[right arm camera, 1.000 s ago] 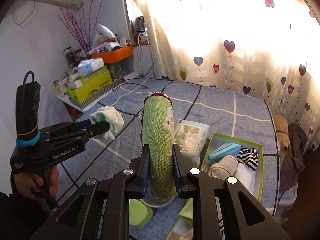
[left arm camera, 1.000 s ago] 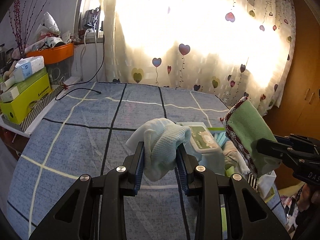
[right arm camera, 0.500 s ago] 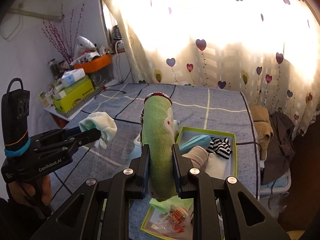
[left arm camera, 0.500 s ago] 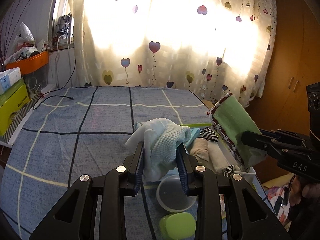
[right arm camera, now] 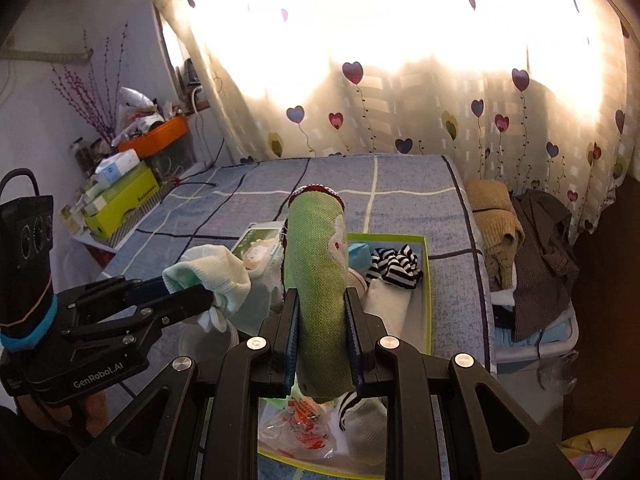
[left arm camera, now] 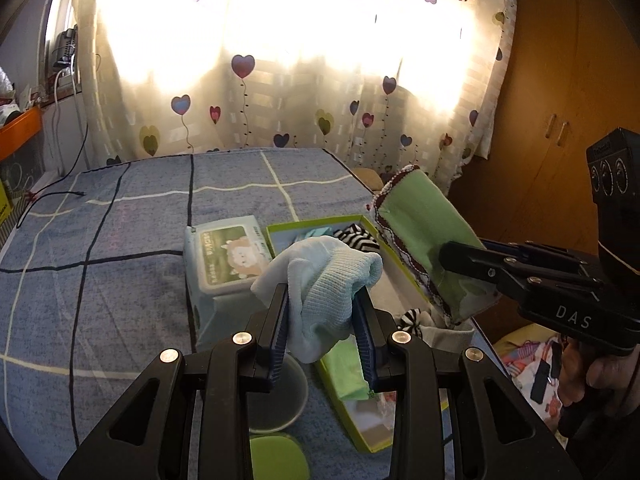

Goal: Organize soft objects
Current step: 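Lift the green sock and pale blue sock and carry them over the tray, then lower both socks into the tray and open both grippers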

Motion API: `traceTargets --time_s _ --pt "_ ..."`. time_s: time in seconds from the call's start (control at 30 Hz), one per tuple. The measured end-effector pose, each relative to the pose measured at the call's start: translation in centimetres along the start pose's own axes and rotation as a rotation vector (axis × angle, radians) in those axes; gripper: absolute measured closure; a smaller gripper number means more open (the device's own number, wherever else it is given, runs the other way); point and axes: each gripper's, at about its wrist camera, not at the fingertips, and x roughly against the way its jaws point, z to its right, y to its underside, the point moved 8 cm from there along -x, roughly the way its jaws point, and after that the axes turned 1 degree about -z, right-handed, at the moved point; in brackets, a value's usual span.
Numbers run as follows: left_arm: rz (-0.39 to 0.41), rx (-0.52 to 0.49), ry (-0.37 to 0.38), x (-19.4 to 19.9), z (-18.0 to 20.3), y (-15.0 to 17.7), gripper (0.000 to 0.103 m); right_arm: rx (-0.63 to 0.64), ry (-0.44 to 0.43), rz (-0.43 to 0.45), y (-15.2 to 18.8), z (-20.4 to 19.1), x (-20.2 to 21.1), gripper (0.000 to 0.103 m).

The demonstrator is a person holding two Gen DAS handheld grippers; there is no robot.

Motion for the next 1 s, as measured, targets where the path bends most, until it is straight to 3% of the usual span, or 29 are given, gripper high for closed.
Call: traceTargets --time_s 0.27,0.7,1.0 --pt "-0.082 -0.036 0.032 -3.1 2.2 1.7 0.071 -0.037 0.001 -0.012 0.8 1.7 -0.4 0.083" --pt "-0.204 -0.028 0.031 -7.5 2.7 4.2 0.07 -0.077 -0.013 -0.063 2.3 2.9 -2.6 0.083" --pt "-0.196 -0.031 0.057 -7.3 3.2 4.2 0.062 -0.11 -0.019 -0.082 2.7 3.4 -3.5 0.083"
